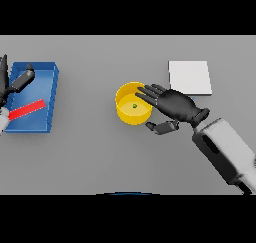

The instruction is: Pick up the red beaker and tilt it to pour out 1 green nut into yellow bowl. Pick up the yellow bowl and place it on the metallic measuring scale.

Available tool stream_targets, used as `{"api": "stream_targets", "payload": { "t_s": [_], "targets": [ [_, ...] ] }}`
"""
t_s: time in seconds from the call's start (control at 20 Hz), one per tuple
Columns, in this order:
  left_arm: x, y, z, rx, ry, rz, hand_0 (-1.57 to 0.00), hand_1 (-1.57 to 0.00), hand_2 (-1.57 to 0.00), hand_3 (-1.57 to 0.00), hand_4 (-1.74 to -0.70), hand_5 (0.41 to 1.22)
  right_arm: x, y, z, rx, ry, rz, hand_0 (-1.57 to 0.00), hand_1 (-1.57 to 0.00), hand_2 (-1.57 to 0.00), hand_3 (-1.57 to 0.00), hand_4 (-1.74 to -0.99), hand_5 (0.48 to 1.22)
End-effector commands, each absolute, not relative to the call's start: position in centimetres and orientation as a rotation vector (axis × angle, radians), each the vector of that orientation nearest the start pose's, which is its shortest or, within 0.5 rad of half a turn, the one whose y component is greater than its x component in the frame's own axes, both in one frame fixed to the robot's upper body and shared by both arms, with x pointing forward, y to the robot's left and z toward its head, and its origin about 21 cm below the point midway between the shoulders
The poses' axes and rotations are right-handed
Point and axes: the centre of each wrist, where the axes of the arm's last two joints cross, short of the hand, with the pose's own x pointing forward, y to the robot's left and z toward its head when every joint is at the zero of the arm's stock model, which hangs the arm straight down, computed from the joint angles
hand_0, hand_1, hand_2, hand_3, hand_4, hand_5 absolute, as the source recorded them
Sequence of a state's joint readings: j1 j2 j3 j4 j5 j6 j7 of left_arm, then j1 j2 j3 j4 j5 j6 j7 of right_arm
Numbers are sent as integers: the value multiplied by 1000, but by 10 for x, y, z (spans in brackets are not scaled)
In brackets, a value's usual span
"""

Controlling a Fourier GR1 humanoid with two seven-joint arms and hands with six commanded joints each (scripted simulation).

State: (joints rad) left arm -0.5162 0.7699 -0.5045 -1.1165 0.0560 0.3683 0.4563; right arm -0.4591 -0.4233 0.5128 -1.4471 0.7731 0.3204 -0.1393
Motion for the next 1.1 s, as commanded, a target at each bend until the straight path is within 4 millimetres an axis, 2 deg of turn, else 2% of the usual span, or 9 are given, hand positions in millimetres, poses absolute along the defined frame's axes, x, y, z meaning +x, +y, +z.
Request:
{"api": "stream_targets", "payload": {
  "t_s": [0.0,0.2,0.55,0.75,0.9,1.05],
  "targets": [
    [348,329,72,839,-1100,-442,-1,-1,-1,-1,-744,702,319,-169,71,-413,-1496,1812,1,1,1,1,-1223,703],
    [348,334,73,839,-1113,-439,0,0,0,0,-746,707,331,-153,66,-391,-1416,1967,1,1,1,1,-1215,717],
    [347,333,78,850,-1114,-441,1,1,1,1,-741,699,344,-125,61,-349,-1301,2092,1,1,1,1,-1250,733],
    [346,336,71,844,-1107,-429,1,1,1,1,-744,697,354,-118,61,-361,-1263,2142,1,1,1,1,-1259,734],
    [346,342,77,849,-1109,-423,1,1,1,1,-745,699,358,-109,54,-364,-1209,2145,1,1,1,1,-1265,740],
    [346,343,75,848,-1102,-434,1,1,1,1,-744,697,361,-112,51,-339,-1145,2158,1,1,-3,-28,-1282,749]
  ]
}}
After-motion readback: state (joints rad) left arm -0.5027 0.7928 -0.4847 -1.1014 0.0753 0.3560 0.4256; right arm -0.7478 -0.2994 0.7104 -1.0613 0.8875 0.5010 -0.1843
